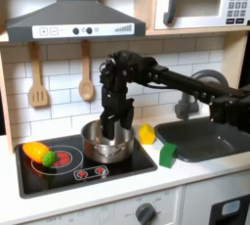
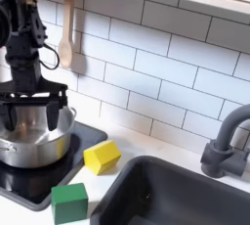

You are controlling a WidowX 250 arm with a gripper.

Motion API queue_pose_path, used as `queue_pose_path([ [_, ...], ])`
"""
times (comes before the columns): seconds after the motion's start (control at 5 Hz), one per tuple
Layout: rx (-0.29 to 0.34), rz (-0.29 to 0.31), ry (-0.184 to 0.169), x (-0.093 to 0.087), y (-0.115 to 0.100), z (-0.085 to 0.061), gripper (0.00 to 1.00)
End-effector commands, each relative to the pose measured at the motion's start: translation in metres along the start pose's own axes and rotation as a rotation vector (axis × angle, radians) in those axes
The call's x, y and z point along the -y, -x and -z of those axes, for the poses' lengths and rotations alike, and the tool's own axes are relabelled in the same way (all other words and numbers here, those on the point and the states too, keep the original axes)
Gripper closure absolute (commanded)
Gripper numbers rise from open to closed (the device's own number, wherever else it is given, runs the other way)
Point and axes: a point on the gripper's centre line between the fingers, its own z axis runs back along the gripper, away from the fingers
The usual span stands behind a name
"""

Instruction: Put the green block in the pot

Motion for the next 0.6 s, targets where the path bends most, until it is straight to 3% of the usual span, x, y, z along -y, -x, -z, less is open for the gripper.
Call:
queue_pose_path([
  [0.0, -0.008, -0.013, 0.003, -0.007, 0.002, 0.007, 0.00],
  [0.4, -0.061, 0.026, -0.022, -0.006, 0.007, 0.036, 0.00],
])
